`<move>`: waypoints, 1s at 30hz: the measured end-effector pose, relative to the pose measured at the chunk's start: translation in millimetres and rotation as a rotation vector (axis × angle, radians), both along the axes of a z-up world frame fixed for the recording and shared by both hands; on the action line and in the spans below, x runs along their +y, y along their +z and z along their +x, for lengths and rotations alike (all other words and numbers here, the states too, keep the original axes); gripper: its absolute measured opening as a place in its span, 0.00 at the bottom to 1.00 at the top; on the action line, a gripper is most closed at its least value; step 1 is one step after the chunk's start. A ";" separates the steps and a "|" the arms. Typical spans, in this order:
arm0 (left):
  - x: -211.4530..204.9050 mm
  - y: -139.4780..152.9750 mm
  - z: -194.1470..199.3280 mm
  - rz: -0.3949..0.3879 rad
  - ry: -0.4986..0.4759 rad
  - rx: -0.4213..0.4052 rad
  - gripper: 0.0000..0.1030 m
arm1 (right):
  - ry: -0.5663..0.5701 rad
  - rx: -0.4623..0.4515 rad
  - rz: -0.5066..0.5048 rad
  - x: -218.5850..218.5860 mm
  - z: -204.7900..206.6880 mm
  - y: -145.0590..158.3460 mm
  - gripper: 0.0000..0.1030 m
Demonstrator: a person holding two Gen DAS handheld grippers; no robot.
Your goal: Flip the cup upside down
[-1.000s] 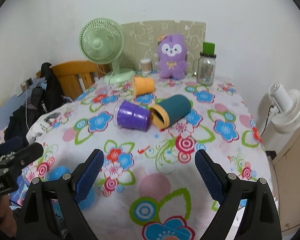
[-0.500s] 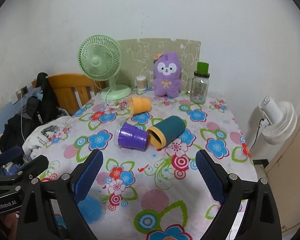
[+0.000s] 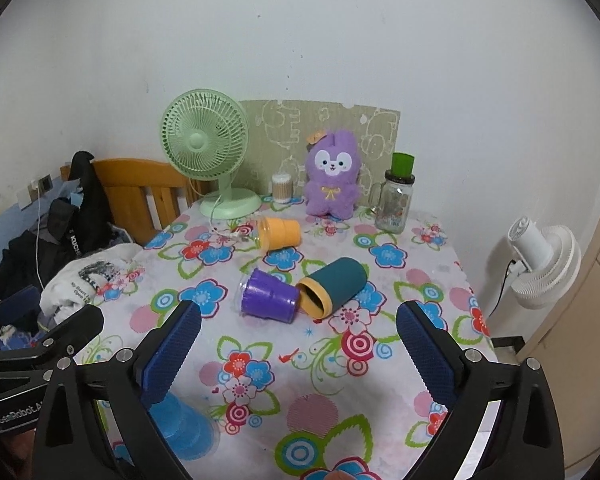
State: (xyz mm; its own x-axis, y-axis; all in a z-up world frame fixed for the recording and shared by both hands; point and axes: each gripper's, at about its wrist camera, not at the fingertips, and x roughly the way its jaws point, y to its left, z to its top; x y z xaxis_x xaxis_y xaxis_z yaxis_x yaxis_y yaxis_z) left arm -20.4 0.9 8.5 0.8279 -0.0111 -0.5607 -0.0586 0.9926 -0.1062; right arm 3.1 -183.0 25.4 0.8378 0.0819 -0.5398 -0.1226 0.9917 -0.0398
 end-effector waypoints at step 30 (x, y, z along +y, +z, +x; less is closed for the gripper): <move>-0.6 5.6 2.7 0.010 -0.006 -0.028 1.00 | -0.009 -0.009 -0.006 0.6 -2.9 2.9 0.97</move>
State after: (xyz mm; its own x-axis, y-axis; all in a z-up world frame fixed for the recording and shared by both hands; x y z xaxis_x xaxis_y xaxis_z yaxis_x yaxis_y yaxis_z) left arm -17.7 0.3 14.1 0.8432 -0.0109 -0.5375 -0.0497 0.9939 -0.0981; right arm 0.2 -182.4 28.3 0.8435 0.0712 -0.5324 -0.1132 0.9925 -0.0466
